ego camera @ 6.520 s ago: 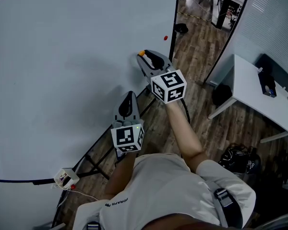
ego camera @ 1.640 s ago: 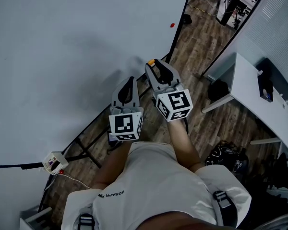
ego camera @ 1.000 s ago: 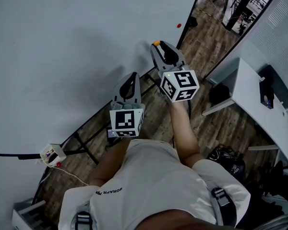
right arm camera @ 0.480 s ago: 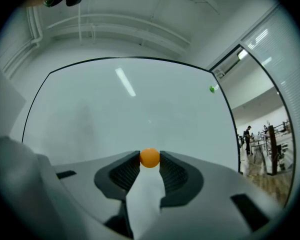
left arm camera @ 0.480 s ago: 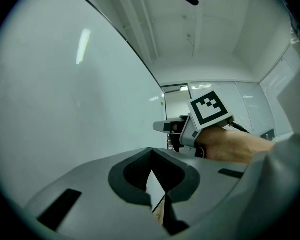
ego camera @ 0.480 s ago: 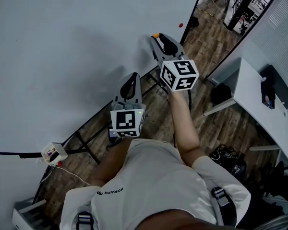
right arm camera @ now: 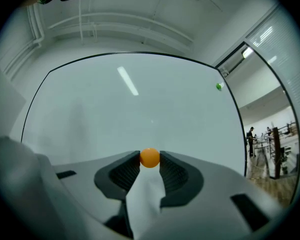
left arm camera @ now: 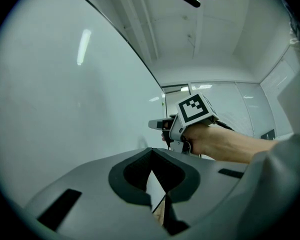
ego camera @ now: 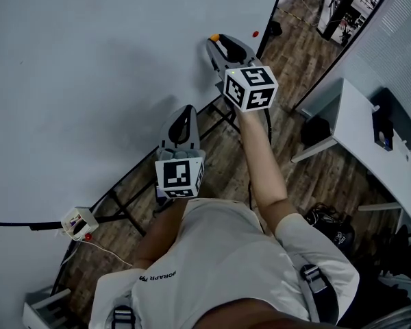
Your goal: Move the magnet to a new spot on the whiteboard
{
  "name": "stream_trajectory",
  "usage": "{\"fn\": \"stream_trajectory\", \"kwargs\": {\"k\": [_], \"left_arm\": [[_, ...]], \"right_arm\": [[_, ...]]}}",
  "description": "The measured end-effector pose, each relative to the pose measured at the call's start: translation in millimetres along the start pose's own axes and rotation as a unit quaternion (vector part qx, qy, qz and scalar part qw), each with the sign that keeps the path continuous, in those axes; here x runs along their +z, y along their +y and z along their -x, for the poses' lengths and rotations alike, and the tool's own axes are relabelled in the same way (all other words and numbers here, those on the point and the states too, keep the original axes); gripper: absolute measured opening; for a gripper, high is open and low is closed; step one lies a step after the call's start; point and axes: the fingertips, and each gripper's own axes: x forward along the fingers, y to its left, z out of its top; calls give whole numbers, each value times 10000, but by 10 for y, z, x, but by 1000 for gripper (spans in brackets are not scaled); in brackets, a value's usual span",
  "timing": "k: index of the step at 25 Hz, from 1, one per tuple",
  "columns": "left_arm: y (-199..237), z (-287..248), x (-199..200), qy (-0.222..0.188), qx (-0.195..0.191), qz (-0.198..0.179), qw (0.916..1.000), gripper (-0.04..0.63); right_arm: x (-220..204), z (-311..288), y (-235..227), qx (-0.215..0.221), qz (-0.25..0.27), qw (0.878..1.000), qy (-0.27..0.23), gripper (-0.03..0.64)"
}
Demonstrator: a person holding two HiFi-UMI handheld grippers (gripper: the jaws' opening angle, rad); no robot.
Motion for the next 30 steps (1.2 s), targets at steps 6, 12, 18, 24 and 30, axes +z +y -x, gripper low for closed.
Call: {"fn": "stream_trajectory", "kwargs": {"k": [6, 12, 18, 24, 30], "left_arm": [[12, -20, -17, 12, 25, -2, 10000, 0], [15, -47, -28, 18, 17, -4, 10000, -2], [20, -73, -23, -6, 36, 2, 10000, 0], [71, -81, -53, 24, 95, 4, 10000, -1], [116, -97, -96, 42, 121, 19, 9999, -1]], "right_arm": [[-34, -69, -68, 8, -14, 10000, 5, 130], [29, -187, -76, 97, 80, 9999, -18, 130], [26, -294, -135, 166, 127, 9998, 45, 130], [48, -369, -157, 177, 164, 9997, 62, 130], [23, -451, -172, 191, 188, 9996, 79, 130]]}}
